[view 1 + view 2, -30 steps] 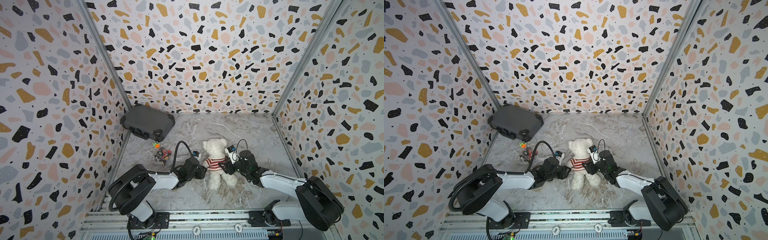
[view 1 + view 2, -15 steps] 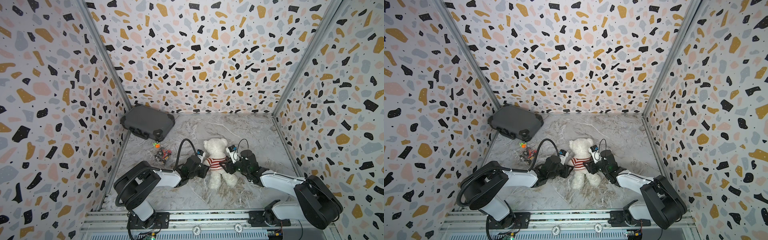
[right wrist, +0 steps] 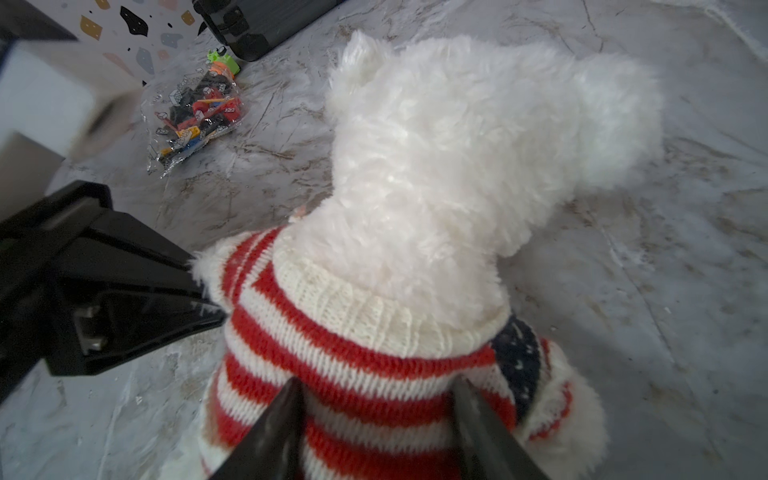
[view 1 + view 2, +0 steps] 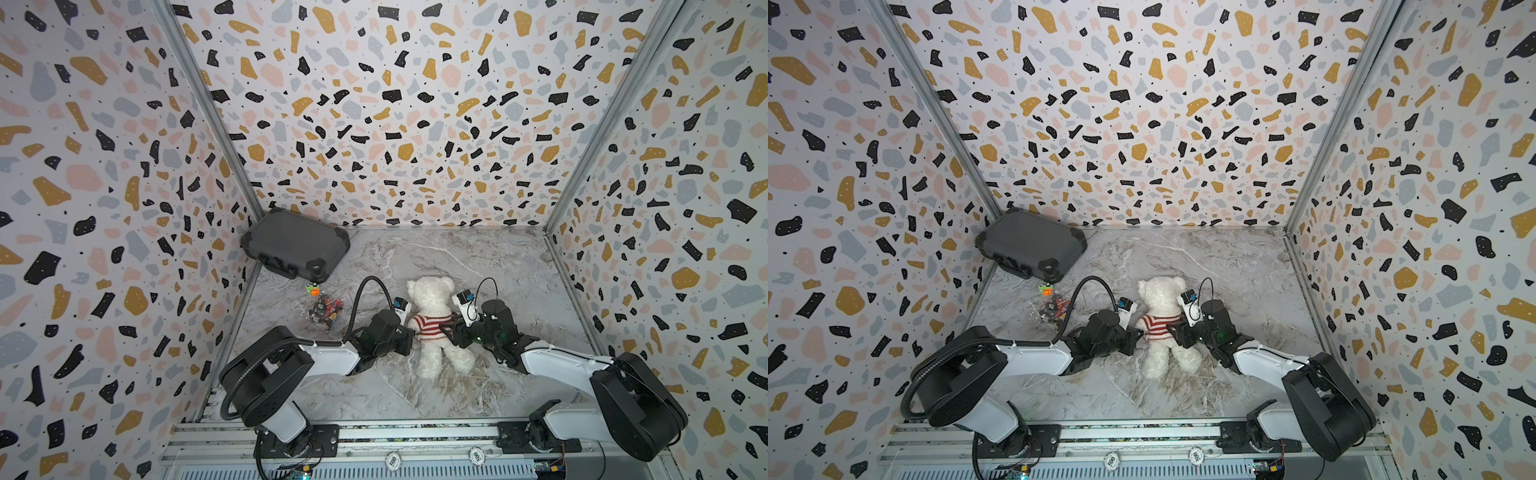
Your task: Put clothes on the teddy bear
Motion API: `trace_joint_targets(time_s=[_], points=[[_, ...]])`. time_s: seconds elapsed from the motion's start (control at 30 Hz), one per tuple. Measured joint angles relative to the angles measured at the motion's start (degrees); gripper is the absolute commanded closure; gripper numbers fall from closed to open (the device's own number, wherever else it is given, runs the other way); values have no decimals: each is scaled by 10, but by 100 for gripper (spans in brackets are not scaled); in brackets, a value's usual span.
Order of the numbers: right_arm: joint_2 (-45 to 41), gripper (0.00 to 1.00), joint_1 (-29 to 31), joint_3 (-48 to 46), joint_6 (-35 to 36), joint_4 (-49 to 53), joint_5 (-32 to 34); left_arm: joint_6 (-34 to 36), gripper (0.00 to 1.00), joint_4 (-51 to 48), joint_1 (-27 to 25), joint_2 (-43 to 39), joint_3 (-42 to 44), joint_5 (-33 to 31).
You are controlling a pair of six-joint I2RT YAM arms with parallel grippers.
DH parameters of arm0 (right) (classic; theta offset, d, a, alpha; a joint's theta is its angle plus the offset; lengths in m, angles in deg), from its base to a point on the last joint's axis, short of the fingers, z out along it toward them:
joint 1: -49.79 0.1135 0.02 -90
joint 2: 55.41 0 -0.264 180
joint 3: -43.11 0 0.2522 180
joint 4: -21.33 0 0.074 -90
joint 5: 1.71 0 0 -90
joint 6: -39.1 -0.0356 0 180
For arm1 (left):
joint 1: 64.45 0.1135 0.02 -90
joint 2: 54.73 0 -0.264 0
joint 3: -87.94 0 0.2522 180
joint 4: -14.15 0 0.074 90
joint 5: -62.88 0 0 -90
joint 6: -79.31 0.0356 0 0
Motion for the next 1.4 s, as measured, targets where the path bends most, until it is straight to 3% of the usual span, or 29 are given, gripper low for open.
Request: trace_joint_targets(time_s=[0.13, 0.4, 0.73, 1.1, 1.27, 1.4], points=[[-34, 32, 0, 0, 0, 16, 1, -2, 100, -39, -19, -74, 9, -28], [-93, 31, 24, 0, -1, 47, 2, -4, 100, -161, -65, -207, 10, -89], [-23, 35, 103, 0, -25, 15, 13, -21, 100, -289, -80, -324, 4, -133], [56, 36, 179, 8, -51, -42, 18, -26, 100, -325, -82, -259, -52, -166], [76, 37, 175, 3, -54, -62, 23, -26, 100, -311, -85, -199, -79, -167], [73, 37, 132, -32, -62, -93, 10, -26, 100, -293, -92, -155, -100, -164]])
